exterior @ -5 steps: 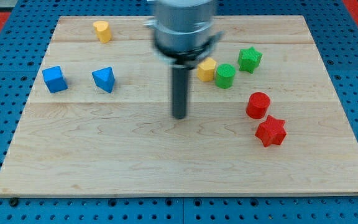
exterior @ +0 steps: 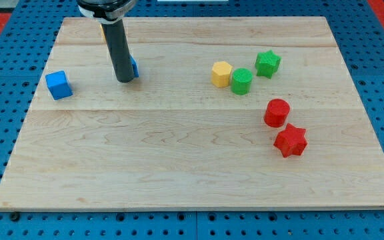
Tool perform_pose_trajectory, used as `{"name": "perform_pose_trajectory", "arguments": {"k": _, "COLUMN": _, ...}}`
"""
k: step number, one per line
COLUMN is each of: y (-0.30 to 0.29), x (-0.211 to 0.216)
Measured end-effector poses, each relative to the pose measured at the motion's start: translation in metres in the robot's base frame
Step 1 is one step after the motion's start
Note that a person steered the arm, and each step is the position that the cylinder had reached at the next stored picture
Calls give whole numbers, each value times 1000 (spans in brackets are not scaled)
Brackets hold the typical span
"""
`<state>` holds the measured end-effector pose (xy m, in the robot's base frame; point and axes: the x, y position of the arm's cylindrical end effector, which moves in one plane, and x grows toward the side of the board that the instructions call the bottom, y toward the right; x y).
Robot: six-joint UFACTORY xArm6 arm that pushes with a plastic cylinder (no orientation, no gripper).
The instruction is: Slide the blue triangle towards the top center
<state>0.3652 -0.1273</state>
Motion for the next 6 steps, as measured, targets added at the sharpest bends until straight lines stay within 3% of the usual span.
{"name": "perform_pose_trajectory", "arguments": {"k": 2, "y": -25, "x": -48}}
{"name": "perform_pose_trajectory", "arguments": {"k": 5, "y": 78, "x": -83}}
{"name": "perform_pose_trajectory", "arguments": {"k": 6, "y": 10, "x": -87}}
